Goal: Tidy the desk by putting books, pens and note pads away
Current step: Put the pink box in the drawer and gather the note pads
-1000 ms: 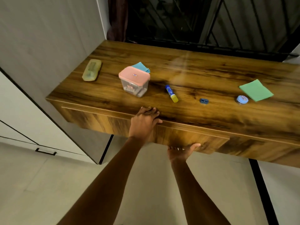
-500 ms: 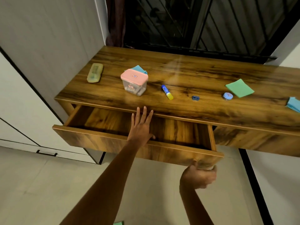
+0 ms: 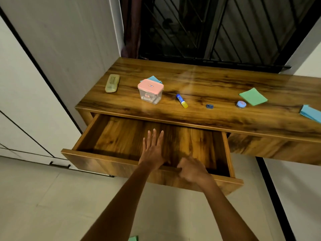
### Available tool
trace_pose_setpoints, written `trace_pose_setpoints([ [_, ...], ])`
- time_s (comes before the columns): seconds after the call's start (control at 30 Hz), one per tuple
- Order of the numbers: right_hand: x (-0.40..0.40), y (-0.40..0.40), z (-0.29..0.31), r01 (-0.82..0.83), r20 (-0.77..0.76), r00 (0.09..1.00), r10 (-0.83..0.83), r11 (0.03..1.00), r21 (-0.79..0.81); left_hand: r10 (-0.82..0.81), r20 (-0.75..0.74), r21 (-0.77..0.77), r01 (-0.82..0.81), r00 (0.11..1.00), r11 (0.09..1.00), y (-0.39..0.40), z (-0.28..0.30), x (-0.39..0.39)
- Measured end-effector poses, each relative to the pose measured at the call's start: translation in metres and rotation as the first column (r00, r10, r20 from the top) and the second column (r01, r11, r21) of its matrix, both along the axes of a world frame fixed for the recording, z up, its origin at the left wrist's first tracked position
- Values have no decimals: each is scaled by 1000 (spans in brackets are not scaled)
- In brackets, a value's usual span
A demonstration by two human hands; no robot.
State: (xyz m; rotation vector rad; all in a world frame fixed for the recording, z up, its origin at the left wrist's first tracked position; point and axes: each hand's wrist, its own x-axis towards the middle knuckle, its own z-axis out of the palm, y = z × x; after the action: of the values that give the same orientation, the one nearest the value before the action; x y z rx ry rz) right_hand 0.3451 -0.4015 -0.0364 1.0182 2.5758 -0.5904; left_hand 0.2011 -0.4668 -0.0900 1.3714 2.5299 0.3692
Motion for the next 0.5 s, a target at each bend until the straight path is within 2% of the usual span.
trace_pose_setpoints([
  [0.3, 12, -31, 26, -199, 175, 958, 228, 966, -165, 14, 15, 90, -16, 1000, 996, -21, -8, 14],
  [0.5, 20, -42, 19, -203, 239, 933, 268, 943, -264, 57, 71, 144, -67, 996, 987, -16, 3, 0],
])
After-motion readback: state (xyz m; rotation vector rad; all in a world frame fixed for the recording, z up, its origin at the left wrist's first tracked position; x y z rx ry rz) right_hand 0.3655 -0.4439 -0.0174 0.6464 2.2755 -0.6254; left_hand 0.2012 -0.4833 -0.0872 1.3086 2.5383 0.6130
